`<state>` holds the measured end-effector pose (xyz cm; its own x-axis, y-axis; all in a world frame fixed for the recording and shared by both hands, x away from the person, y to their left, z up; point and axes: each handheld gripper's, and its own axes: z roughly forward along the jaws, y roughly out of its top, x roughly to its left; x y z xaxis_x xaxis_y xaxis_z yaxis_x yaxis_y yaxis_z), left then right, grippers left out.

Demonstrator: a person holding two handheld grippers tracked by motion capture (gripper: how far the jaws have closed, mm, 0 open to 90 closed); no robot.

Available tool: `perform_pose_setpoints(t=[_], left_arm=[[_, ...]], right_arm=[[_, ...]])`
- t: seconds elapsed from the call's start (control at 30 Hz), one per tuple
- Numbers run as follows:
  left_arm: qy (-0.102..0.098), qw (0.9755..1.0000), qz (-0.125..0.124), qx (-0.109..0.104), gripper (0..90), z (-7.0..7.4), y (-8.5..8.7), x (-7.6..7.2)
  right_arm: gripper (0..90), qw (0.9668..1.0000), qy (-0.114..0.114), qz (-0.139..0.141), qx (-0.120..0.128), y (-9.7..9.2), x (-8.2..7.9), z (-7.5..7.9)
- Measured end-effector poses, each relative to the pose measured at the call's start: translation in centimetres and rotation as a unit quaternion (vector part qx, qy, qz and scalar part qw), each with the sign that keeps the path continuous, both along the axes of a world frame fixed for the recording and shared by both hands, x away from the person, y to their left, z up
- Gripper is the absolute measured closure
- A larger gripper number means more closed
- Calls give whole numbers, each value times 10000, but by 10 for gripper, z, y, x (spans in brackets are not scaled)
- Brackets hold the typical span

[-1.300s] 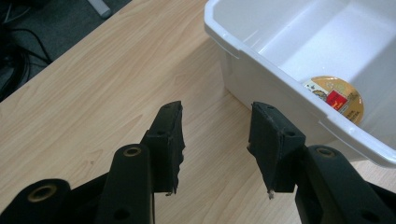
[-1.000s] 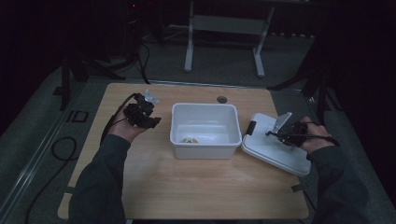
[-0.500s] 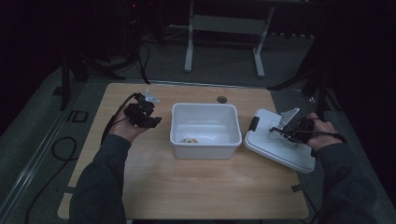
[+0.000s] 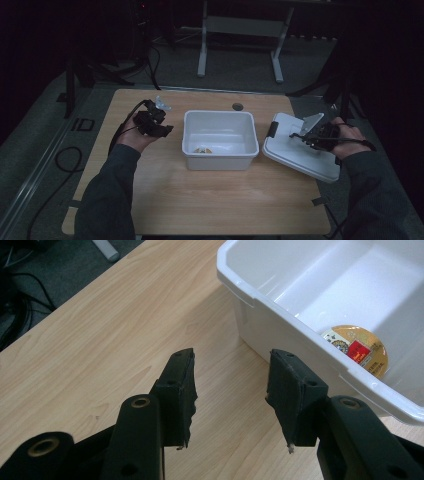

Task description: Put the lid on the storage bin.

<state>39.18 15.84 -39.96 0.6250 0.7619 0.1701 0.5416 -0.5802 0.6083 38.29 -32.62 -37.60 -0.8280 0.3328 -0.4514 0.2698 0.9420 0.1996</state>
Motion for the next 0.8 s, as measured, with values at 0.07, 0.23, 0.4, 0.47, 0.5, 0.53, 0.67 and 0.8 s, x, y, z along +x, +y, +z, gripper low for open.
perform_pose_setpoints(t=[0.07,0.23,0.4,0.47,0.5,0.53,0.67,0.8], left_arm=[[4,10000,-3,11,541,0,0,0],[2,10000,4,5,541,0,1,0],[2,10000,13,4,541,0,1,0],[4,10000,10,2,541,0,1,0],[3,10000,10,1,540,0,1,0],[3,10000,6,-2,540,0,1,0],[-3,10000,17,-9,540,1,2,0],[2,10000,17,-5,540,1,2,0]], right_arm=[[844,10000,-7,13,1,0,0,1],[844,10000,-53,36,-10,4,-1,7],[845,9999,-96,75,-18,5,-1,11],[845,9999,-105,85,-12,5,-1,12],[844,9999,-121,96,-14,5,-1,14],[845,9999,-126,93,-17,6,-1,15],[845,9998,-152,131,-26,6,-2,18],[844,9997,-177,158,-38,7,-2,21]])
